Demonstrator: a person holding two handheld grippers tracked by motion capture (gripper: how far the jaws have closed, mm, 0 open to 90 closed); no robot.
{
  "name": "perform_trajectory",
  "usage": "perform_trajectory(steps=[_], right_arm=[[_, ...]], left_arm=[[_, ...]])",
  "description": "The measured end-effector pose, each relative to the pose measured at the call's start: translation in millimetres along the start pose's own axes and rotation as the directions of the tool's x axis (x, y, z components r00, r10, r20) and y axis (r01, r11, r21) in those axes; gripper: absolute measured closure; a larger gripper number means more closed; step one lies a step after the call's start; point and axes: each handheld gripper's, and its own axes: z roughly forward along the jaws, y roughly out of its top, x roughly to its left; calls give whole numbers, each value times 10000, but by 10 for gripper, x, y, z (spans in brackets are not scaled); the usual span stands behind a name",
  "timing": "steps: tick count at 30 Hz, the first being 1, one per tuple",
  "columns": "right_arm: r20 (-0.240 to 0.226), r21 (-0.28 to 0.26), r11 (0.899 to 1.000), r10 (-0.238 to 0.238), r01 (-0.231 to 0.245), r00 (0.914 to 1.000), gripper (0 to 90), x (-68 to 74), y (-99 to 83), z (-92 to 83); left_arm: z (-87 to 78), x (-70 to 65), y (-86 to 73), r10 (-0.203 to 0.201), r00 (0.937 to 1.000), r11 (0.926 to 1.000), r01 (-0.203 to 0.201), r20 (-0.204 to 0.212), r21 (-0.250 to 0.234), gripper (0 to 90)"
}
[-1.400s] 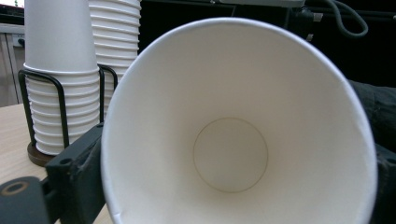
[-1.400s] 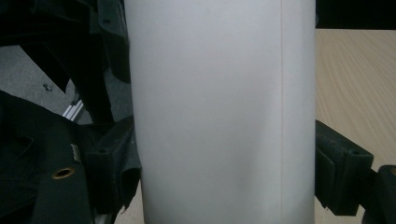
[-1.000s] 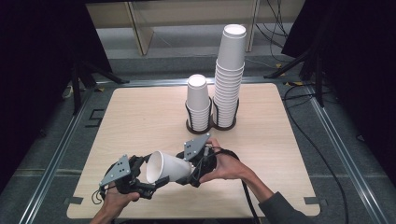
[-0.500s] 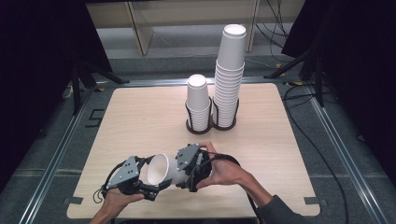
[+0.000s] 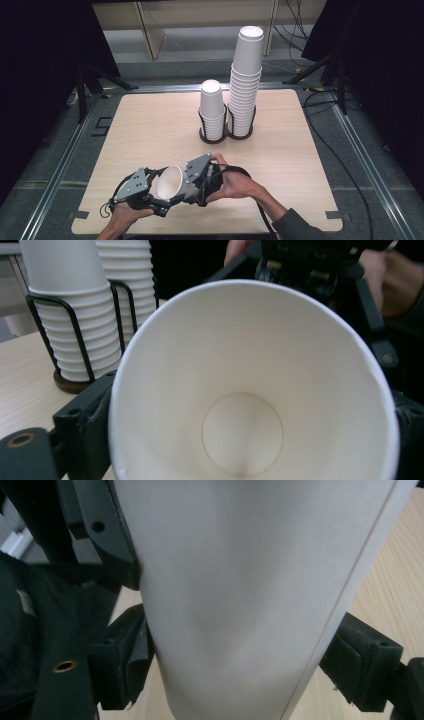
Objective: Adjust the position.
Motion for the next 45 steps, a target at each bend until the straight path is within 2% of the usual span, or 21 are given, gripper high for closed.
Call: perform_trajectory(steps=[2,4,9,12,14,16,18,22,23,26,29,31,32,33,35,36,37,38,39,40,45], right_arm=[[-177,-441,9985,322,-329,9993,216,-8,-10,-12],[-464,-990,9922,718,-761,9963,217,-18,-27,-14],[-549,-1898,9735,1194,-1278,9913,219,-64,-74,-54],[-424,-2086,9683,1314,-1374,9904,218,-70,-82,-59],[-409,-2167,9662,1337,-1394,9902,217,-54,-71,-31],[-429,-2248,9637,1376,-1438,9896,215,-42,-57,8],[-411,-2380,9590,1485,-1540,9881,214,-37,-47,42],[-476,-2678,9486,1620,-1688,9856,208,-40,-52,69],[-420,-2759,9468,1603,-1656,9862,206,-50,-57,76],[-457,-2665,9429,1948,-1999,9798,185,-62,-89,84],[-355,-2618,9378,2267,-2280,9733,172,-79,-162,49],[-25,-2504,9387,2443,-2371,9697,175,-87,-222,0],[309,-2470,9413,2450,-2301,9690,174,-99,-255,-33],[348,-2357,9385,2676,-2523,9629,179,-102,-292,-67],[775,-2261,9357,2944,-2708,9525,184,-104,-369,-138],[1045,-2236,9369,2973,-2688,9491,186,-108,-412,-180],[1093,-2202,9291,3262,-2971,9390,193,-96,-454,-217],[1311,-2190,9250,3433,-3105,9300,198,-90,-497,-256],[1592,-2203,9286,3363,-2986,9282,199,-100,-541,-294],[1555,-2149,9227,3559,-3201,9215,206,-90,-581,-335],[2119,-2089,9175,3804,-3385,9002,211,-53,-756,-475]], left_arm=[[-21,14,1,-148,9999,9994,147,-21,-327,63],[-36,29,2,-415,9991,9970,409,-75,-661,43],[-51,47,-8,-973,9952,9873,951,-111,-1275,46],[-55,45,-4,-937,9951,9873,890,-305,-1318,50],[-52,46,-5,-1185,9923,9830,1122,-350,-1456,29],[-49,43,-6,-1197,9920,9824,1125,-405,-1493,33],[-54,34,-2,-1040,9939,9836,975,-355,-1516,112],[-70,42,13,-1018,9940,9834,945,-403,-1550,124],[-71,45,11,-969,9942,9847,891,-459,-1498,127],[-78,53,10,-924,9931,9858,810,-725,-1471,137],[-96,82,29,-797,9897,9888,634,-1189,-1351,140],[-101,117,40,-807,9842,9910,623,-1576,-1183,142],[-109,142,44,-752,9811,9923,561,-1782,-1101,142],[-108,165,46,-759,9770,9924,547,-1991,-1101,142],[-124,225,56,-487,9697,9955,278,-2392,-901,143],[-132,247,58,-507,9638,9963,306,-2616,-804,143],[-131,286,60,-431,9594,9965,212,-2787,-809,143],[-142,308,64,-569,9518,9969,376,-3014,-697,143],[-147,346,66,-590,9463,9970,402,-3180,-654,143],[-145,386,70,-587,9418,9972,400,-3311,-632,143],[-111,587,56,-473,9139,9989,414,-4031,-234,142]])
